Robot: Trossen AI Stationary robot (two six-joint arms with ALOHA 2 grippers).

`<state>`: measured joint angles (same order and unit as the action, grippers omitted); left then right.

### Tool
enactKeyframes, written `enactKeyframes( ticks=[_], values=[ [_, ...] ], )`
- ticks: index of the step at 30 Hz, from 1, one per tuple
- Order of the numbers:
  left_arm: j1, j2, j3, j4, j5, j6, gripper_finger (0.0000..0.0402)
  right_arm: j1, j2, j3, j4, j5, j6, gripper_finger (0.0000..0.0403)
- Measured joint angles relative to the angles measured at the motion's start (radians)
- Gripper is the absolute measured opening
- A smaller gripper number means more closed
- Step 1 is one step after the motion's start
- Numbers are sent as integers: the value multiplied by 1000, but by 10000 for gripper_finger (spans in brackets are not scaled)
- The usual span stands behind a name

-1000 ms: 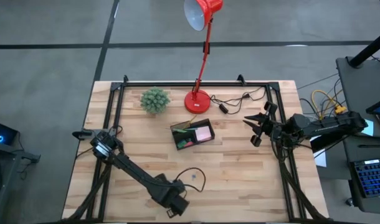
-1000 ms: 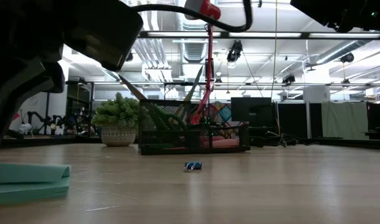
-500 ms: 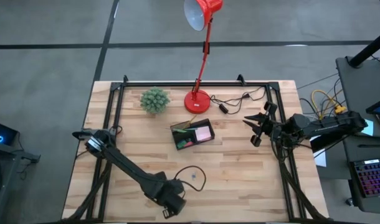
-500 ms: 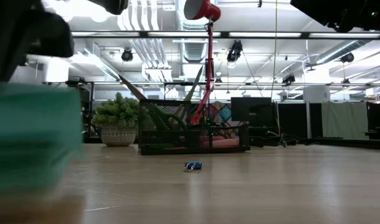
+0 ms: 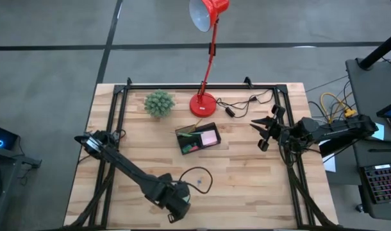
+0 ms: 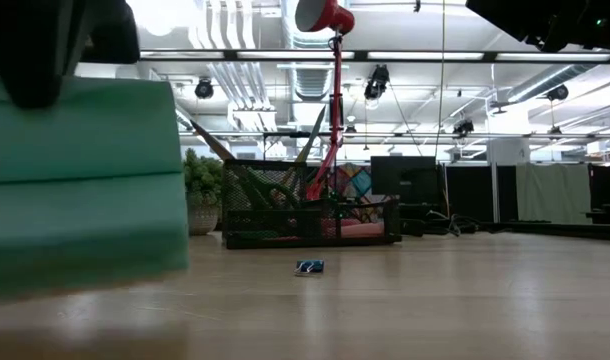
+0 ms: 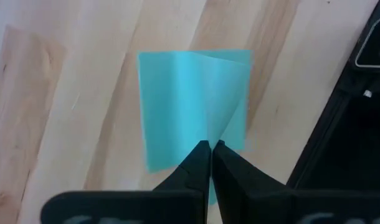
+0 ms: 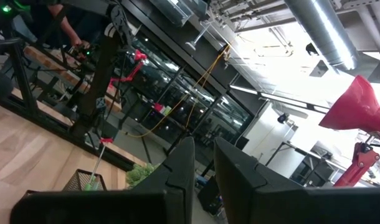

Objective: Pick and place office supplies into organizer
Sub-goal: Put the light blue sticky notes into the black desk organizer

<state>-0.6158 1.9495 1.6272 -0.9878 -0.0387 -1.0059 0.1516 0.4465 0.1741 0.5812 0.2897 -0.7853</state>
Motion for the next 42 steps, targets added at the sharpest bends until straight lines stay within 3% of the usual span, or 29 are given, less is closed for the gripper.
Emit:
enactKeyframes(
  ticks=[17, 31, 37, 42],
  values=[
    [119, 0, 27, 9, -24, 284, 0, 0, 0, 0, 0, 0, 0, 52],
    [319, -1, 129, 87, -84, 666, 0, 0, 0, 0, 0, 0, 0, 52],
    [408, -1, 142, 210, -100, 833, 0, 0, 0, 0, 0, 0, 0, 52],
    [475, -1, 143, 230, -100, 890, 0, 0, 0, 0, 0, 0, 0, 52]
  ],
)
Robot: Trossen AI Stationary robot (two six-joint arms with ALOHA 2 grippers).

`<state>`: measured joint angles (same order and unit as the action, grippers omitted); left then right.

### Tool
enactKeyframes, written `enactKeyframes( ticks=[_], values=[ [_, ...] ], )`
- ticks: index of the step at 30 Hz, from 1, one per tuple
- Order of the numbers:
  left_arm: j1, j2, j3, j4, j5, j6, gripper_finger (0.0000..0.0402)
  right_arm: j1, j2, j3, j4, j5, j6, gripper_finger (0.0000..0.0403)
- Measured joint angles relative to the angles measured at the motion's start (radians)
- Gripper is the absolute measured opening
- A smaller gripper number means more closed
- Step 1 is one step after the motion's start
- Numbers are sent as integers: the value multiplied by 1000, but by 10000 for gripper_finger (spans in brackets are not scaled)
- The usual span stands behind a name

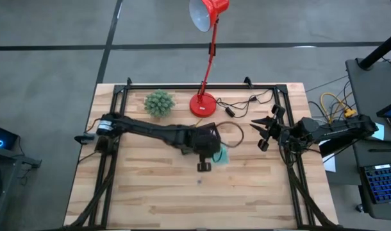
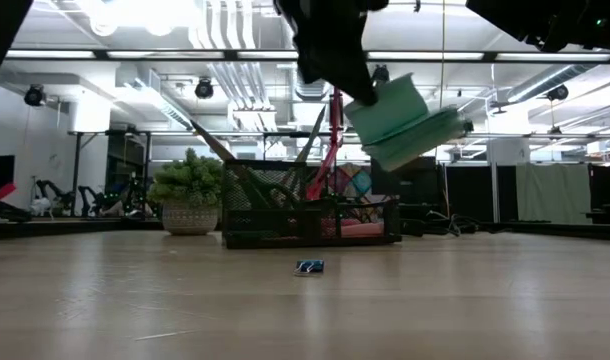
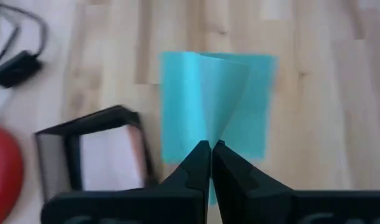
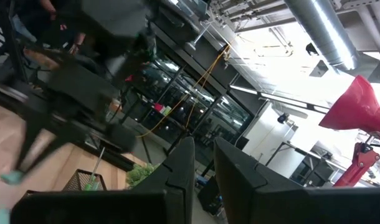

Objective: Pick and place office supplies into organizer
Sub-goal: Put the light blue sticky notes into the black desk organizer

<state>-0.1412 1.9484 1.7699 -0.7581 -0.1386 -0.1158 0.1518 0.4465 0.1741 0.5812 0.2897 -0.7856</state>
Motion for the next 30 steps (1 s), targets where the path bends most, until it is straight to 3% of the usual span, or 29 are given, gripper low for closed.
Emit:
enactKeyframes(
  ticks=[7, 30],
  values=[
    [63, 0, -1, 3, -102, 24, 0, 0, 0, 0, 0, 0, 0, 52],
    [118, 0, -25, -90, -192, -23, 0, 0, 0, 0, 0, 0, 0, 52]
  ],
)
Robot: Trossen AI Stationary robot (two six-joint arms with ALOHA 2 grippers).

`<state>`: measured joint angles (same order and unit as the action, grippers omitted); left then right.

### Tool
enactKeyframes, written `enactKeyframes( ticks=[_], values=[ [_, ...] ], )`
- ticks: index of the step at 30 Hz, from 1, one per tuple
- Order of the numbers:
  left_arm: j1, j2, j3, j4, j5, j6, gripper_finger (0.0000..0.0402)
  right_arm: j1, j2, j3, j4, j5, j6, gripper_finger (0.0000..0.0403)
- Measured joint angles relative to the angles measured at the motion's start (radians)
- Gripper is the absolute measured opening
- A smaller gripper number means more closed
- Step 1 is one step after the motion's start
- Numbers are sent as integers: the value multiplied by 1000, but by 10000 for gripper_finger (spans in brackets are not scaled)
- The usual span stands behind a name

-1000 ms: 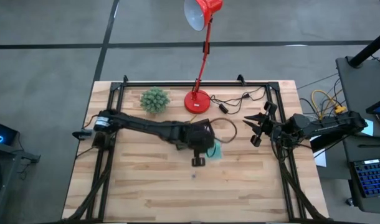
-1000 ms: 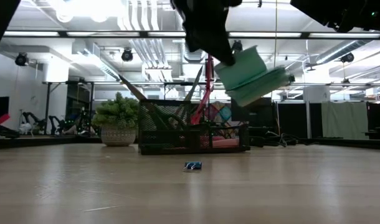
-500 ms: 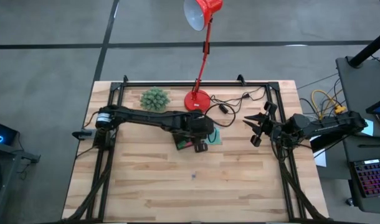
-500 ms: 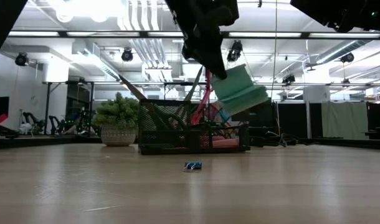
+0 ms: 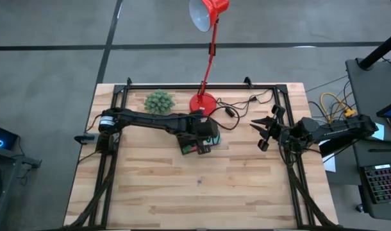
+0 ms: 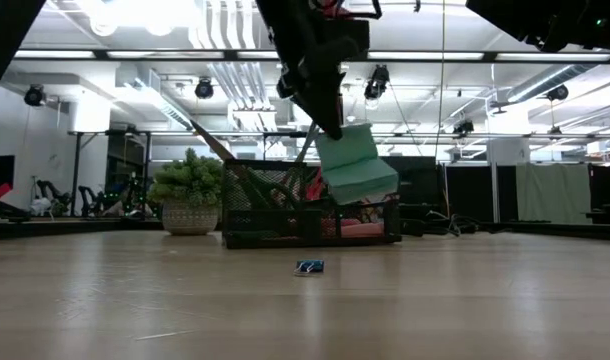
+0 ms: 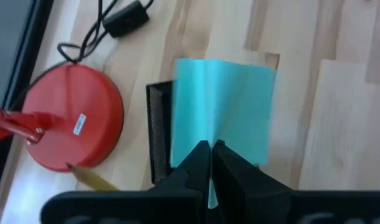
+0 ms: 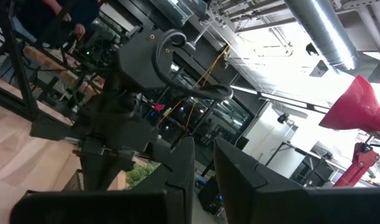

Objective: Pick and place office supplies into organizer
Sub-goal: Put the light blue sticky notes into the black desk organizer

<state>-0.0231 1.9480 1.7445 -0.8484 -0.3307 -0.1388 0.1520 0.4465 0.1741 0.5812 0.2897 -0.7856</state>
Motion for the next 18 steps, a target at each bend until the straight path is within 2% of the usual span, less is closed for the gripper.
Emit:
enactKeyframes(
  ticks=[9, 18],
  values=[
    [18, 0, -65, 3, 0, -34, 0, 0, 0, 0, 0, 0, 0, 52],
    [39, 9, -69, 21, 34, -39, 0, 0, 0, 0, 0, 0, 0, 52]
  ],
)
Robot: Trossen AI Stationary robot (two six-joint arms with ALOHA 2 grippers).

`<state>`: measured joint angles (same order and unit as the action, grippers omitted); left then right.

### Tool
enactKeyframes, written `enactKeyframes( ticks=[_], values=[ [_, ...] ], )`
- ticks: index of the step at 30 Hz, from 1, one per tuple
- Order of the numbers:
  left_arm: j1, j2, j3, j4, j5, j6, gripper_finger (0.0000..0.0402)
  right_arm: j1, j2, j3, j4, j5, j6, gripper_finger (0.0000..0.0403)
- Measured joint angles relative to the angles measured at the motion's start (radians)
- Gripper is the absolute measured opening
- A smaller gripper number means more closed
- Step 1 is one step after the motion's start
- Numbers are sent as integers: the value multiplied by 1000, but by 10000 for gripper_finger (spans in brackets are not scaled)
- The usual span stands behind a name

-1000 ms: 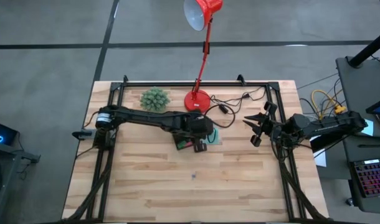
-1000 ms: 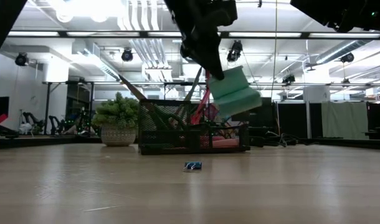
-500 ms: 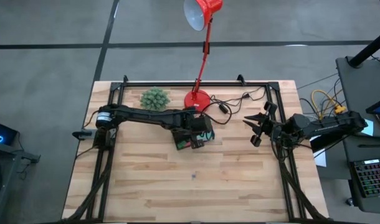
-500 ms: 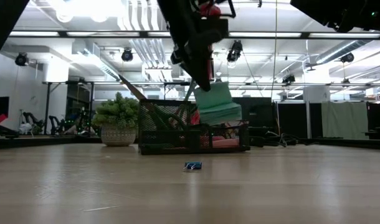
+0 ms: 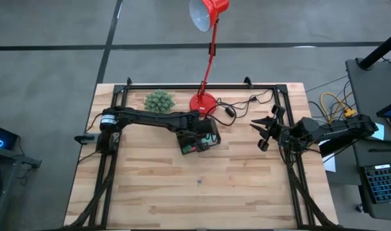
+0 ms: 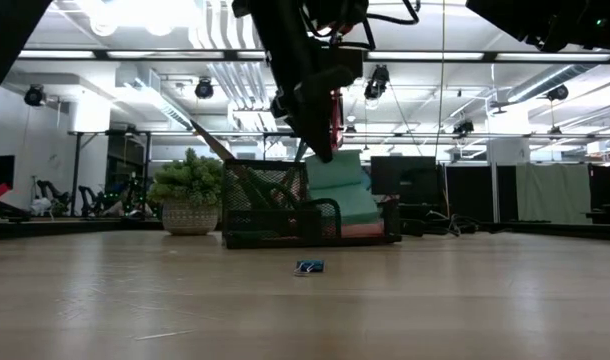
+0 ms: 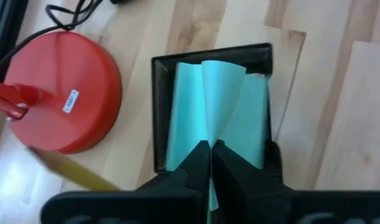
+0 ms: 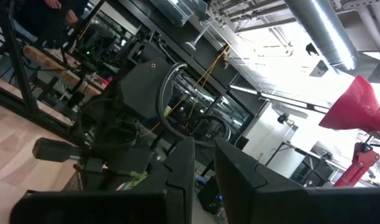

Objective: Pick and place office supplies into organizer
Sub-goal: Put the light blue sticky notes into the black desk organizer

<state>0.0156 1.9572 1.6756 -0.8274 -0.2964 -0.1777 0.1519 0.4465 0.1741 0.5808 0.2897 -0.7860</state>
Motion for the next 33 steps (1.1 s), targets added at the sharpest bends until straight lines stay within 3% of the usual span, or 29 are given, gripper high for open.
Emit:
enactKeyframes(
  ticks=[27, 33],
  values=[
    [10, 6, 0, 33, 76, 2, 0, 0, 0, 0, 0, 0, -1, 52],
    [11, 6, 0, 33, 97, 13, 36, 0, 0, 0, 0, 0, 0, 52]
  ],
)
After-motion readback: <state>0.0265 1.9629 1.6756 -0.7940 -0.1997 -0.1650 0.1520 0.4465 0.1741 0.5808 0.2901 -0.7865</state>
